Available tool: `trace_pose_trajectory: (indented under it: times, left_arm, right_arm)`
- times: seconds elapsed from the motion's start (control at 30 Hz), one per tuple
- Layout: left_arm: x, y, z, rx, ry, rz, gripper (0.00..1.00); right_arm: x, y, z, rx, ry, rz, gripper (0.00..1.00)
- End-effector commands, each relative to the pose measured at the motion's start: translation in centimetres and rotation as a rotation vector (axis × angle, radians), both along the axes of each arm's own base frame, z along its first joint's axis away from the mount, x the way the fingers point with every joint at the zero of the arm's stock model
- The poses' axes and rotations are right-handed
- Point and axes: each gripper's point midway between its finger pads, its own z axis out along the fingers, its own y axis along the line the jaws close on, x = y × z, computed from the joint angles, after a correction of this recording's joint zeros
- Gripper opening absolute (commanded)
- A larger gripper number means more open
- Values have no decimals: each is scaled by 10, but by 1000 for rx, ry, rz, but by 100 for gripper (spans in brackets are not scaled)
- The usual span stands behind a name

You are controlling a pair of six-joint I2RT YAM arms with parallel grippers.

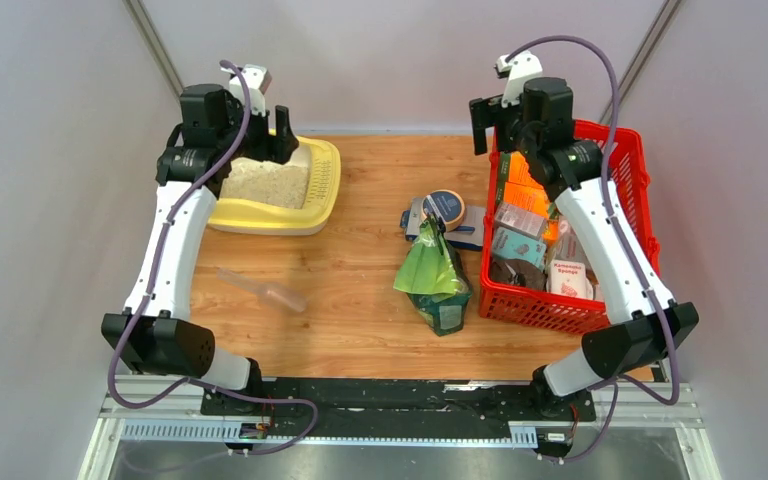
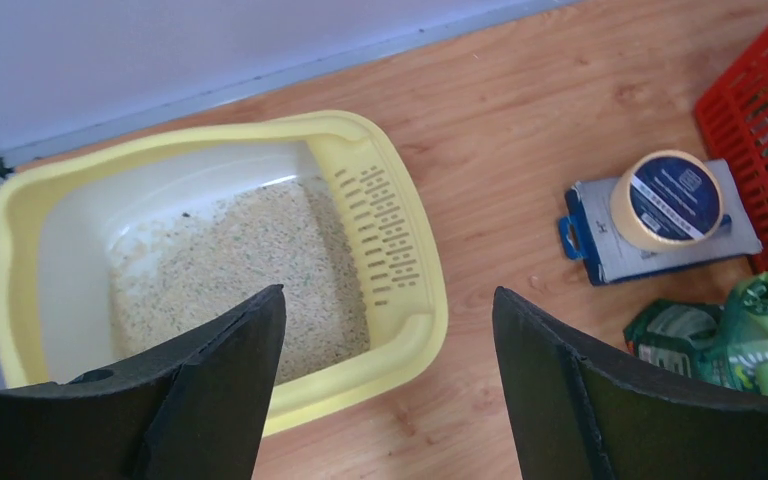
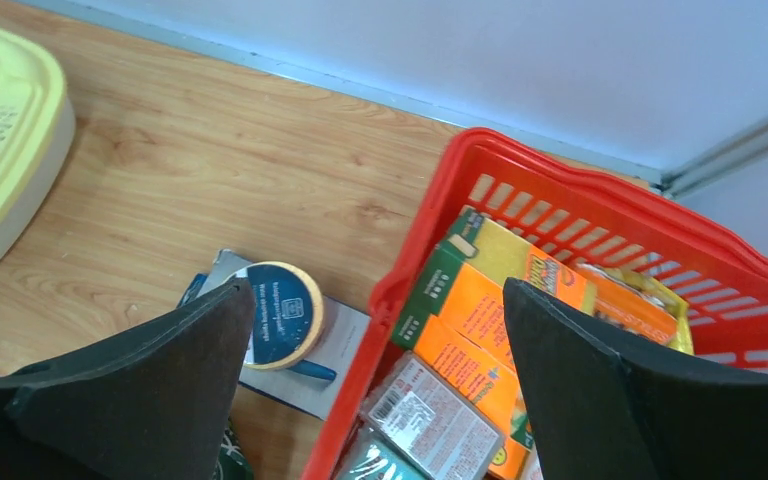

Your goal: Fill the litter box with clean litter

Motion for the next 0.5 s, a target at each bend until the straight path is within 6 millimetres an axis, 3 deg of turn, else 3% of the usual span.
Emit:
trace_pose_trajectory:
  times: [0.0,0.1,0.23,0.37,0.47]
  left_arm:
    - [-17,-19,-15,-12,38,-137,83]
    - [-20,-15,-33,6,85,-110,82]
    - [-23,-8,-57,25,149,-63,81]
    - [-25,2,-76,65,192,-25,80]
    - [-30,5,-84,105,203,-33,78]
  right_arm:
    - [0,38,14,0,-55,141,100]
    - [-14,79,9,-63,-72,390,100]
    - [-29,124,-24,-13,18,536,100]
    - [-36,134,-93,26,247,501,100]
    - [-37,121,-137,26,364,400,99]
